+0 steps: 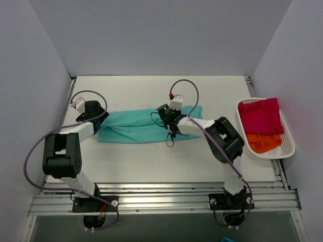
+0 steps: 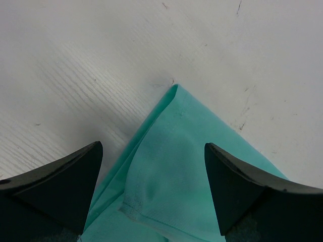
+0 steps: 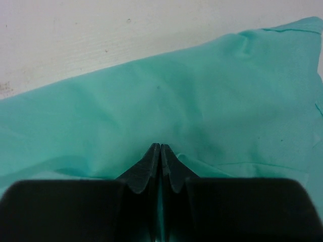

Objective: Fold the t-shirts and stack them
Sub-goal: Fold the other side of the tshirt into a rectangle

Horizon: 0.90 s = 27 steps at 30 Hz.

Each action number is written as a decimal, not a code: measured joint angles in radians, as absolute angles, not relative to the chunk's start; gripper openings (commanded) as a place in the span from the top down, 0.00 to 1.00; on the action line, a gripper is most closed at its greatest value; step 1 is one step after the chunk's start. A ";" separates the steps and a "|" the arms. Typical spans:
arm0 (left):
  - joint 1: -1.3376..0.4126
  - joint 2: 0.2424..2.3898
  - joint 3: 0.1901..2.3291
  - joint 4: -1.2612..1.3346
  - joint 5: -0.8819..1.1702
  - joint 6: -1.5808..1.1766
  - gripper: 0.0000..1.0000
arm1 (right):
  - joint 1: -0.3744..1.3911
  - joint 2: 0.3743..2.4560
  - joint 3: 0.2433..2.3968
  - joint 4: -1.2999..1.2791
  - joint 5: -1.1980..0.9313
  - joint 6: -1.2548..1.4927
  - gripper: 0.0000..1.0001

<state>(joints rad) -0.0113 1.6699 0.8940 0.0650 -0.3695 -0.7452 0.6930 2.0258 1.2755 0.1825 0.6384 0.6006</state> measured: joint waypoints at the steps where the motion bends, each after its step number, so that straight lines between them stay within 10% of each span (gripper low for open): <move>1: -0.011 1.670 0.894 0.065 -0.369 -0.745 0.09 | 0.700 2.023 1.267 0.182 0.638 0.601 1.00; 21: -0.011 1.670 0.894 0.066 -0.369 -0.747 0.09 | 1.020 1.950 1.124 0.132 0.605 0.760 0.98; 24: -0.011 1.670 0.894 0.067 -0.369 -0.748 0.09 | 1.089 1.924 1.108 0.100 0.611 0.792 0.65; 25: -0.011 1.670 0.894 0.067 -0.369 -0.748 0.09 | 1.101 1.909 1.106 0.084 0.619 0.801 0.31; 27: -0.011 1.670 0.894 0.067 -0.369 -0.748 0.09 | 1.111 1.871 1.105 0.062 0.644 0.813 0.01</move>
